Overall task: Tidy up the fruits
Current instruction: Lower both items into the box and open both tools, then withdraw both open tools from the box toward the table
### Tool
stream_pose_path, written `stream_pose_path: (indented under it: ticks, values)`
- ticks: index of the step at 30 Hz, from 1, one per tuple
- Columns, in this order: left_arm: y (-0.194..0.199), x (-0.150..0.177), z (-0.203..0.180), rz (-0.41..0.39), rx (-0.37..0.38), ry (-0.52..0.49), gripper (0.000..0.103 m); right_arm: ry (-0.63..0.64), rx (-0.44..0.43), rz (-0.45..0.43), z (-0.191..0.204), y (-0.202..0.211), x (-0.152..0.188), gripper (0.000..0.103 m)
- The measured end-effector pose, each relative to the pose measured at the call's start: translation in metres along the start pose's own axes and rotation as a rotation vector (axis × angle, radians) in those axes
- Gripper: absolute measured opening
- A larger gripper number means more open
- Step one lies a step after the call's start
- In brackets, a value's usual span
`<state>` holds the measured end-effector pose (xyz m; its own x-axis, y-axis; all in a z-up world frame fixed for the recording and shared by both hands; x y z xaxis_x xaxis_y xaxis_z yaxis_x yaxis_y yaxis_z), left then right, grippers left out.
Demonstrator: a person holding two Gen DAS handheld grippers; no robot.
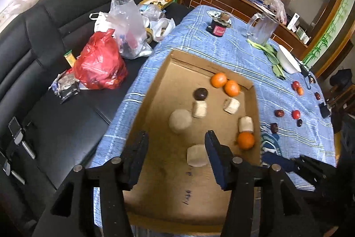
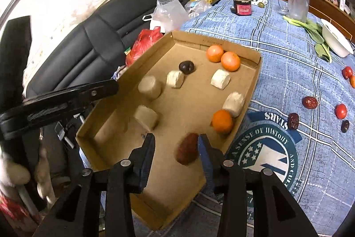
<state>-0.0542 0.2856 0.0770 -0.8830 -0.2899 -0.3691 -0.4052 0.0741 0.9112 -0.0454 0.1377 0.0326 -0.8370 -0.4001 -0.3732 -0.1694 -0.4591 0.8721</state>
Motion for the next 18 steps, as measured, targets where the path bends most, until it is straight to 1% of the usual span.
stream_pose_path:
  ticks: [2,3,4,6,7,9,11,12,14,17,18]
  values:
    - [0.012,0.004,0.004,-0.013,-0.062,-0.016,0.052,-0.038,0.019,-0.024,-0.021,0.014,0.002,0.044]
    - [0.018,0.006,0.009,-0.022,-0.088,-0.011,0.052,-0.067,0.057,-0.047,-0.041,0.028,0.003,0.044]
    - [0.031,0.008,0.023,-0.038,-0.135,0.016,0.052,-0.118,0.102,-0.066,-0.069,0.046,0.007,0.044]
    - [0.051,0.011,0.044,-0.064,-0.191,0.065,0.052,-0.240,0.147,-0.115,-0.129,0.085,0.021,0.044]
    - [0.066,0.016,0.058,-0.083,-0.231,0.099,0.052,-0.285,0.179,-0.137,-0.150,0.103,0.030,0.044]
    - [0.082,0.022,0.072,-0.097,-0.262,0.135,0.052,-0.390,0.260,-0.169,-0.196,0.139,0.053,0.044]
    - [0.089,0.027,0.071,-0.108,-0.261,0.147,0.052,-0.464,0.248,-0.197,-0.219,0.158,0.067,0.044]
    - [0.091,0.029,0.066,-0.112,-0.255,0.144,0.052,-0.489,0.241,-0.211,-0.225,0.164,0.074,0.044]
    - [0.091,0.032,0.047,-0.113,-0.238,0.122,0.052,-0.486,0.223,-0.220,-0.225,0.167,0.082,0.044]
    - [0.089,0.033,0.009,-0.116,-0.215,0.052,0.052,-0.445,0.172,-0.216,-0.209,0.160,0.082,0.044]
    - [0.091,0.033,-0.009,-0.121,-0.212,0.017,0.052,-0.424,0.156,-0.219,-0.201,0.158,0.081,0.044]
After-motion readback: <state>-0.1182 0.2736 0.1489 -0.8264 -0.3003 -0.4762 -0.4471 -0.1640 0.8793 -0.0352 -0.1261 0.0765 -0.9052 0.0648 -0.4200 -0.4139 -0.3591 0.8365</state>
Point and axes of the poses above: each gripper's, at about its wrist camera, not at the fingertips, and y roughly against the way its jaws point, z to its left, x to its underside, the point moved 4 cm from there along -y, roughly the way its jaws point, and after that the axes turned 9 degrees about z, right-handed, at the moved point
